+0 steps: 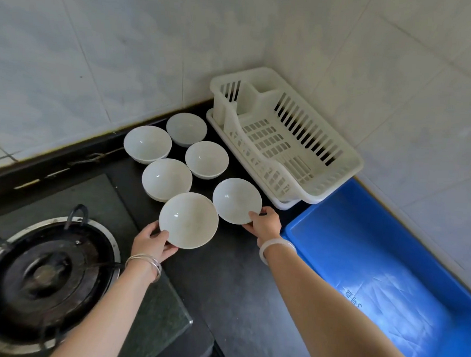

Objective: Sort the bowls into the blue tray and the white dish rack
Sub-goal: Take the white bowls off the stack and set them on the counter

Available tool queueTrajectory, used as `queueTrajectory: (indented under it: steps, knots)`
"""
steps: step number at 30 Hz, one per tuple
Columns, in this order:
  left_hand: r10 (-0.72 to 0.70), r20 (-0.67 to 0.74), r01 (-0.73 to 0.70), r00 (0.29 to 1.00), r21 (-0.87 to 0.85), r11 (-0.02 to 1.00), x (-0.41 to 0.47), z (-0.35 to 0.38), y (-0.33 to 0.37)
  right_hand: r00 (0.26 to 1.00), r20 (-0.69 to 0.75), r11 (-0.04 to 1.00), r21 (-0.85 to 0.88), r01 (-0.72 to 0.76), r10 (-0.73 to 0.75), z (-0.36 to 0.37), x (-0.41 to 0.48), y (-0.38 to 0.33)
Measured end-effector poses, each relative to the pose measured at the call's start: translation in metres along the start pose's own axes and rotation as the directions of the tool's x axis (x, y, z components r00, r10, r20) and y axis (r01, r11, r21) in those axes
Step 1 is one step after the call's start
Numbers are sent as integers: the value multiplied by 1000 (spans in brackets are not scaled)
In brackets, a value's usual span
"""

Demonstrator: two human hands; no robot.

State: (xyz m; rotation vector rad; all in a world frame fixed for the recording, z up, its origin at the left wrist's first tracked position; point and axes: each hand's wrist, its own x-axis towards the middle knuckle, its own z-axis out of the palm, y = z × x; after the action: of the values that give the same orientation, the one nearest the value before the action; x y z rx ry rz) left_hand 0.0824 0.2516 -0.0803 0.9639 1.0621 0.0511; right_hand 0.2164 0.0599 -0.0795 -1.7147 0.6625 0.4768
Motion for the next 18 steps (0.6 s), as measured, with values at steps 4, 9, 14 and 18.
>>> queueTrajectory:
  steps: [4, 9, 14, 18]
  knots:
    - [-1, -15, 1, 1000, -23, 1000, 1, 1, -1, 999, 44, 999, 48, -21, 19, 5, 2, -1]
    - [2, -34, -4, 999, -31, 1000, 0, 2, -2, 998, 56, 997, 59, -43, 40, 11, 4, -5]
    - [11, -61, -13, 998, -33, 999, 0, 3, -4, 997, 62, 998, 49, -43, 40, 14, 6, -8]
    - [15, -97, -22, 995, -70, 997, -5, 7, -7, 994, 93, 998, 29, -61, 58, 9, 4, -8]
